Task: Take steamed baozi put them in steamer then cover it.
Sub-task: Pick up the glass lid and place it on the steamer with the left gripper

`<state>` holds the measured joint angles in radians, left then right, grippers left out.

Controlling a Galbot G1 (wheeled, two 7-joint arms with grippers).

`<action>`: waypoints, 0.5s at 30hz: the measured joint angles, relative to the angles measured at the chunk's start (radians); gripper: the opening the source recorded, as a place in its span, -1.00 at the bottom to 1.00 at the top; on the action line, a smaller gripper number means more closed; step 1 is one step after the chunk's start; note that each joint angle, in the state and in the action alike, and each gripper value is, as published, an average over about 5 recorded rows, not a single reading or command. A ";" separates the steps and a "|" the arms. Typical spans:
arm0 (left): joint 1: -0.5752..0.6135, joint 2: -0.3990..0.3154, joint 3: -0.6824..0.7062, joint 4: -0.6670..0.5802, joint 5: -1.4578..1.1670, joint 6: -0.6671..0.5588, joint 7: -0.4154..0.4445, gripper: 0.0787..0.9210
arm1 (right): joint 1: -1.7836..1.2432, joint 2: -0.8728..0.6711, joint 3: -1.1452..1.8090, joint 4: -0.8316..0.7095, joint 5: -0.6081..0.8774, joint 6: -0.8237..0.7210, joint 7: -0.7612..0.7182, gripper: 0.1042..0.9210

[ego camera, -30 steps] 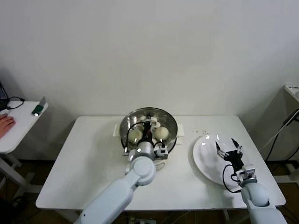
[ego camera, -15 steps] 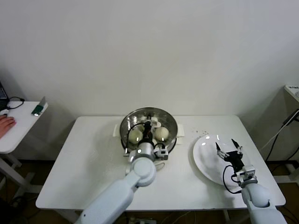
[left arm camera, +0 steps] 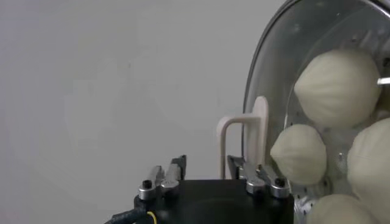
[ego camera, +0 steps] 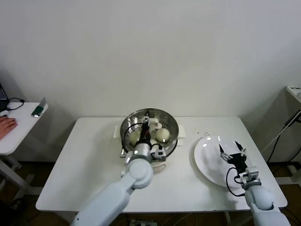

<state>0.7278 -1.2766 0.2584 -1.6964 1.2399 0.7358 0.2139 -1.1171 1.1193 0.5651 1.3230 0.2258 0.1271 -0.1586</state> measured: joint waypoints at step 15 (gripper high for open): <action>0.138 0.099 -0.079 -0.226 -0.179 0.001 -0.037 0.76 | -0.018 -0.003 0.019 0.048 0.021 -0.075 0.014 0.76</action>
<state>0.8662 -1.1774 0.1794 -1.9224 1.0606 0.7366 0.1768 -1.1348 1.1164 0.5839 1.3708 0.2464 0.0525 -0.1443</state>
